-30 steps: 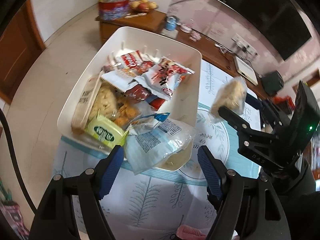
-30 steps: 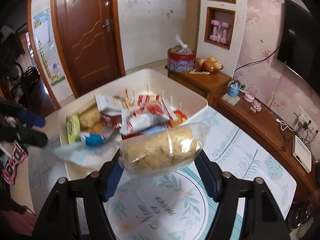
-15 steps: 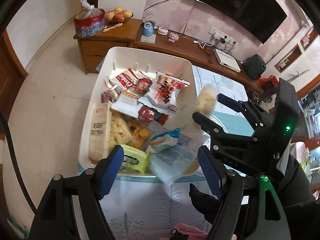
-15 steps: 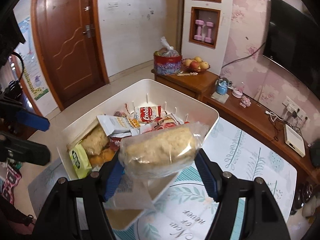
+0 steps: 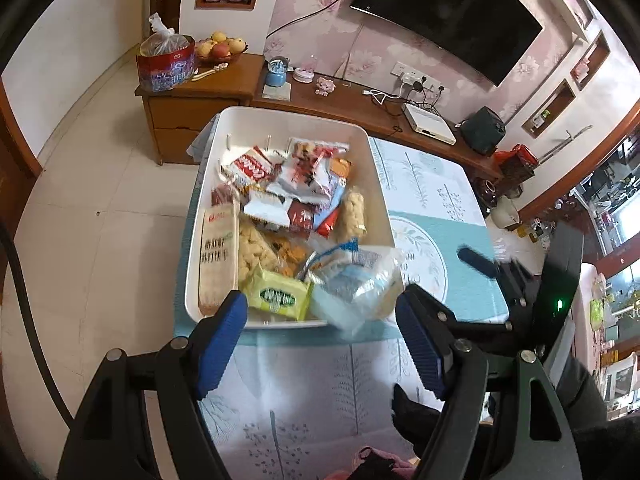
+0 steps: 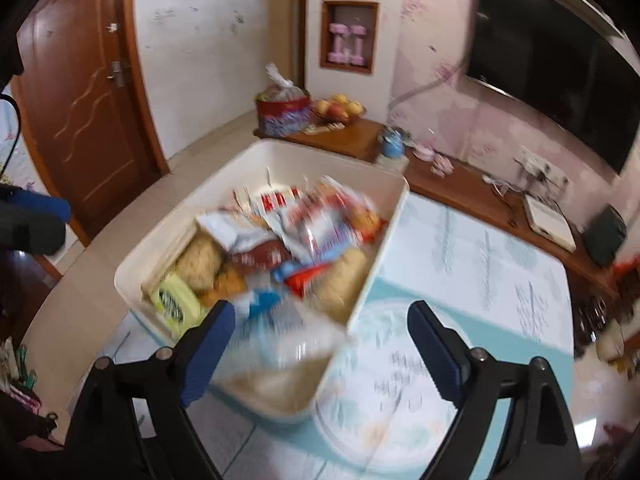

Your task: Organize snacks

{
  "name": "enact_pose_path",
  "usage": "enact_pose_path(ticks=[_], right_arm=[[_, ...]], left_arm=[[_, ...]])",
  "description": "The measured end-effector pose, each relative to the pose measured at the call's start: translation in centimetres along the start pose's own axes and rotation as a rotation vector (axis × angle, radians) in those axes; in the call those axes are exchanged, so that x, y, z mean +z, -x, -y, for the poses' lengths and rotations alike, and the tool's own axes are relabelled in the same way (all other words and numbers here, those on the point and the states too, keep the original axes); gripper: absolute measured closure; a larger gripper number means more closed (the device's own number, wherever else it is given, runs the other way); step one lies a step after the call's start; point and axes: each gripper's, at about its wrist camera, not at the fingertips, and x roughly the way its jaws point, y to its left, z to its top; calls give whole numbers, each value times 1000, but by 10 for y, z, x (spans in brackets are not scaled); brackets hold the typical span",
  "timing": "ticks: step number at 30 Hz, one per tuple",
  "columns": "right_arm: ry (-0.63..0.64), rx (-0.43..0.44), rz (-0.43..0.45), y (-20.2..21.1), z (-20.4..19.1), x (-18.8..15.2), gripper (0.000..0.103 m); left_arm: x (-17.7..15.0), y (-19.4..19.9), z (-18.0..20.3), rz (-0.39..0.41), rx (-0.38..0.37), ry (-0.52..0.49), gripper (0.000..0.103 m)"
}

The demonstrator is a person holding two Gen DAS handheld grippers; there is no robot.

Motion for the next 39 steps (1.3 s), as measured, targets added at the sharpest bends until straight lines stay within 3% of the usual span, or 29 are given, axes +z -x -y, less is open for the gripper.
enact_pose_path(ticks=[7, 12, 16, 19, 24, 27, 33, 39], right_arm=[[-182, -44, -129, 43, 12, -64, 14], [-248, -90, -165, 81, 29, -97, 13], [-311, -100, -167, 121, 52, -111, 13], [-321, -98, -159, 155, 67, -110, 12], [-305, -121, -147, 211, 82, -109, 3], [-344, -70, -155, 240, 88, -117, 3], [-393, 3, -142, 274, 78, -137, 3], [-386, -17, -82, 285, 59, -159, 3]], left_arm=[[-36, 15, 13, -8, -26, 10, 27], [-57, 33, 26, 13, -2, 11, 27], [-72, 51, 45, 38, 36, 22, 19], [-81, 59, 69, 51, 77, 10, 19], [-98, 75, 114, 66, 60, 1, 19], [-113, 89, 144, 83, 77, -9, 15], [-144, 108, 186, 125, 117, -15, 12], [-170, 113, 200, 159, 210, -9, 11]])
